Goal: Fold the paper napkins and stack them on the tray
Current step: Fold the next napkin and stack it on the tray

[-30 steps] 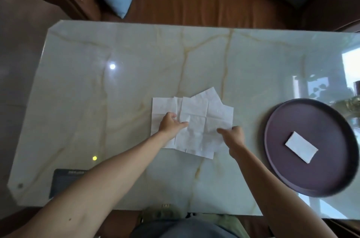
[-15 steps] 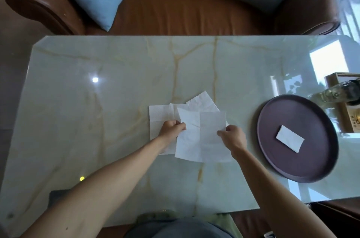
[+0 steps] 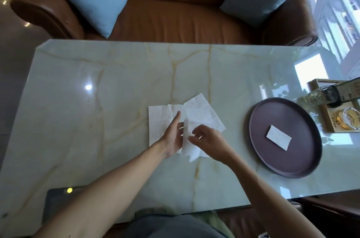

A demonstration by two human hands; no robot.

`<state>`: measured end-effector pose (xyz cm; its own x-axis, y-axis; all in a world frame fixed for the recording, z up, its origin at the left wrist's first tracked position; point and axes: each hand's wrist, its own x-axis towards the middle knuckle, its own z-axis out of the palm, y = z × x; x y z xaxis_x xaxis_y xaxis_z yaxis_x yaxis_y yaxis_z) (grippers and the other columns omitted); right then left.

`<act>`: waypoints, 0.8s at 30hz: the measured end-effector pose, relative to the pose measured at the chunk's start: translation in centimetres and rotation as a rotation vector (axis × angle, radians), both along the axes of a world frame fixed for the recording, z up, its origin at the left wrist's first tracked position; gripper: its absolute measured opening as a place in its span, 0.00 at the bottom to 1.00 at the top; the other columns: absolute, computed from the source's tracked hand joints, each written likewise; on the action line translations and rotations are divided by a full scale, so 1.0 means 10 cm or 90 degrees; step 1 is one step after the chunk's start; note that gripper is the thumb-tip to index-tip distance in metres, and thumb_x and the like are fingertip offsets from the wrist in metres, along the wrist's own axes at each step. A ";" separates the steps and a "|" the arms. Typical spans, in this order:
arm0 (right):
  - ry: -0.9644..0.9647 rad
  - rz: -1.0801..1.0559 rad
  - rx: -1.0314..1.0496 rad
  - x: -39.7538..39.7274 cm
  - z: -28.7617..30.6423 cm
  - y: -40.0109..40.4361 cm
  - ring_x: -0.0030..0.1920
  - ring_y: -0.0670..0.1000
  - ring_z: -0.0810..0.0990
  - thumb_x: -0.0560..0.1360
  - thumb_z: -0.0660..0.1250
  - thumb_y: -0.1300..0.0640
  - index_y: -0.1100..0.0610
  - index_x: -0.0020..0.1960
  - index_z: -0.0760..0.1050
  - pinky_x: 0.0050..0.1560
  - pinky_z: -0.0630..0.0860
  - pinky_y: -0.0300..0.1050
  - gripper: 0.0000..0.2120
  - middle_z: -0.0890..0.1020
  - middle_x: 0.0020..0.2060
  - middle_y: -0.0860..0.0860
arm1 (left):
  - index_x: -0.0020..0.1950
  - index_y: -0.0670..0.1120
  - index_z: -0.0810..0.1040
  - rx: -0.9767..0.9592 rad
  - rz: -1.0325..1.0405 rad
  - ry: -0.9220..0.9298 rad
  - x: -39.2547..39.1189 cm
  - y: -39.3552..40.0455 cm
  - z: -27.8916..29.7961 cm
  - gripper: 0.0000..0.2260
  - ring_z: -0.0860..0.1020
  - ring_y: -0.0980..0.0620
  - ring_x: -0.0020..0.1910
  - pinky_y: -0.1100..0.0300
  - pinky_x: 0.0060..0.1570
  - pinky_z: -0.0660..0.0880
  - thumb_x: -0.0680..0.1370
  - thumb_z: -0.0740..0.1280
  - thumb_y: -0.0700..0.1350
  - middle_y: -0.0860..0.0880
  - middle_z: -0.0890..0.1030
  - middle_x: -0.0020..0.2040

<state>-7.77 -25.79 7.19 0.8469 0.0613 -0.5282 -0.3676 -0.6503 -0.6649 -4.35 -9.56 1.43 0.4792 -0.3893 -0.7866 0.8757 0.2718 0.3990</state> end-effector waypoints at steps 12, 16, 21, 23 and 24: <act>0.096 -0.320 0.207 -0.07 -0.08 -0.40 0.46 0.53 0.81 0.77 0.71 0.42 0.64 0.52 0.79 0.55 0.75 0.48 0.23 0.82 0.45 0.56 | 0.64 0.40 0.81 0.042 0.051 -0.066 -0.13 -0.09 0.15 0.13 0.84 0.45 0.58 0.48 0.63 0.76 0.83 0.66 0.44 0.43 0.85 0.60; 0.073 -0.288 0.247 0.01 -0.05 -0.42 0.43 0.45 0.80 0.77 0.72 0.51 0.64 0.48 0.81 0.49 0.71 0.44 0.14 0.83 0.41 0.48 | 0.64 0.37 0.80 0.058 0.030 -0.091 -0.10 -0.08 0.22 0.16 0.83 0.45 0.56 0.49 0.60 0.77 0.82 0.67 0.47 0.40 0.85 0.60; -0.007 -0.210 0.225 0.14 0.10 -0.46 0.39 0.49 0.71 0.77 0.72 0.56 0.70 0.43 0.74 0.43 0.65 0.47 0.16 0.74 0.36 0.52 | 0.65 0.42 0.78 0.176 0.009 -0.196 -0.02 -0.06 0.36 0.18 0.84 0.47 0.52 0.53 0.53 0.80 0.76 0.75 0.44 0.43 0.85 0.56; -0.029 -0.166 0.205 0.19 0.19 -0.48 0.38 0.48 0.67 0.78 0.71 0.57 0.71 0.43 0.71 0.40 0.62 0.46 0.17 0.70 0.36 0.52 | 0.69 0.44 0.72 0.224 0.018 -0.248 0.03 -0.04 0.38 0.28 0.84 0.46 0.54 0.52 0.55 0.80 0.72 0.78 0.44 0.43 0.85 0.56; -0.037 -0.152 0.200 0.22 0.21 -0.49 0.37 0.48 0.67 0.78 0.71 0.58 0.72 0.44 0.71 0.38 0.62 0.45 0.17 0.70 0.36 0.52 | 0.70 0.47 0.71 0.244 0.010 -0.277 0.05 -0.03 0.40 0.31 0.84 0.46 0.55 0.52 0.56 0.80 0.70 0.79 0.46 0.42 0.84 0.56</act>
<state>-5.62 -30.70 9.33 0.8846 0.0100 -0.4662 -0.4402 -0.3122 -0.8419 -3.82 -9.86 5.39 0.7932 -0.1055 -0.5997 0.6065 0.0486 0.7936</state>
